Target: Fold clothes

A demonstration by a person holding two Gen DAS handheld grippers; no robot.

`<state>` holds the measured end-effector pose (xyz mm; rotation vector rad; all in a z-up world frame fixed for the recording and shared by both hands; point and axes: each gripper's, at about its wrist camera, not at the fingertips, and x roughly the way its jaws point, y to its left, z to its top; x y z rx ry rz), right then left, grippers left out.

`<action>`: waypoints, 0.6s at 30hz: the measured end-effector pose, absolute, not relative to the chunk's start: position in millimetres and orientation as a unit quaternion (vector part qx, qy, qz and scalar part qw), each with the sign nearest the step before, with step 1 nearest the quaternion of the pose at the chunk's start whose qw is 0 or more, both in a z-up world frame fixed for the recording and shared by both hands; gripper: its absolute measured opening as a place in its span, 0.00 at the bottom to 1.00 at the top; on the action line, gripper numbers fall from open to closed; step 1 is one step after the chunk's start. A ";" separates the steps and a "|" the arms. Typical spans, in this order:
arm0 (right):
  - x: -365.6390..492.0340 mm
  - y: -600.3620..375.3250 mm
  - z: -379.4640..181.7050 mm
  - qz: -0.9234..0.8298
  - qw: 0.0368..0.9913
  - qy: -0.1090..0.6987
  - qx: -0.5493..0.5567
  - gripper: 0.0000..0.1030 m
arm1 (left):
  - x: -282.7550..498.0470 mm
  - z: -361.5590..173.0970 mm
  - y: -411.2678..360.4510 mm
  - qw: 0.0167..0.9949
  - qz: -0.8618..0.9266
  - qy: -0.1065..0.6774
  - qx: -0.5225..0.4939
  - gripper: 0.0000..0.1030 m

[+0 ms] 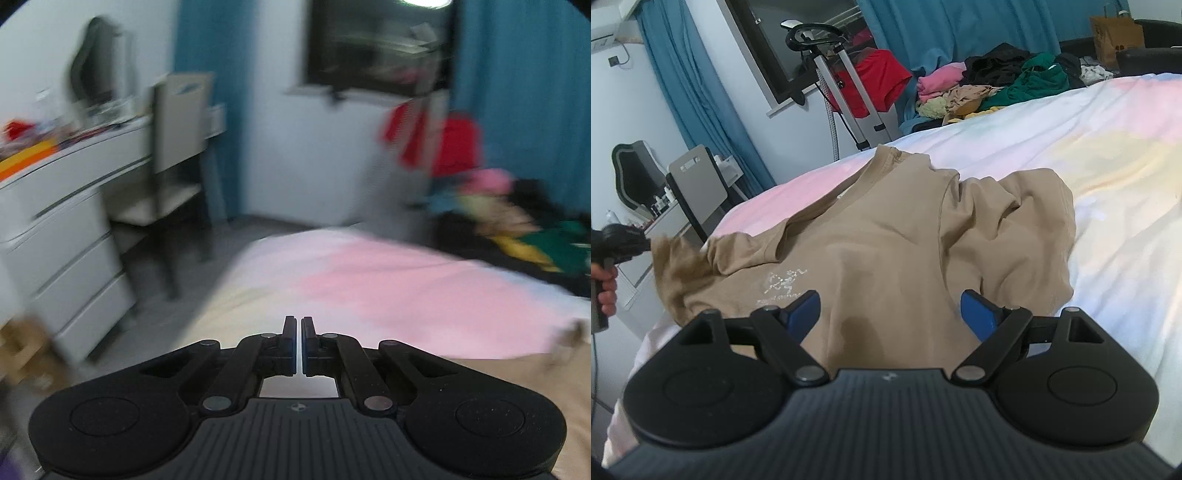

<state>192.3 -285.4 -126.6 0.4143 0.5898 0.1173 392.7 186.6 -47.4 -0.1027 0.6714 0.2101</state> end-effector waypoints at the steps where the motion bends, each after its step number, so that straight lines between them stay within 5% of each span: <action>1: 192.4 -285.1 -126.6 0.057 0.934 0.289 0.201 0.82 | 395.3 -52.5 195.0 0.931 0.117 0.340 -0.056 0.03; 3: 192.8 -284.7 -126.2 0.057 0.935 0.287 0.199 0.82 | 385.2 -59.2 206.8 0.931 0.110 0.338 -0.087 0.11; 9: 194.5 -285.0 -126.5 0.057 0.935 0.287 0.201 0.82 | 322.3 -78.2 232.2 0.926 0.038 0.288 -0.243 0.66; 15: 192.0 -285.3 -123.6 0.059 0.935 0.283 0.206 0.82 | 274.9 -99.5 235.4 0.894 -0.031 0.248 -0.372 0.81; 18: 191.1 -284.3 -123.1 0.060 0.935 0.283 0.206 0.82 | 283.4 -105.2 208.8 0.894 -0.057 0.269 -0.353 0.88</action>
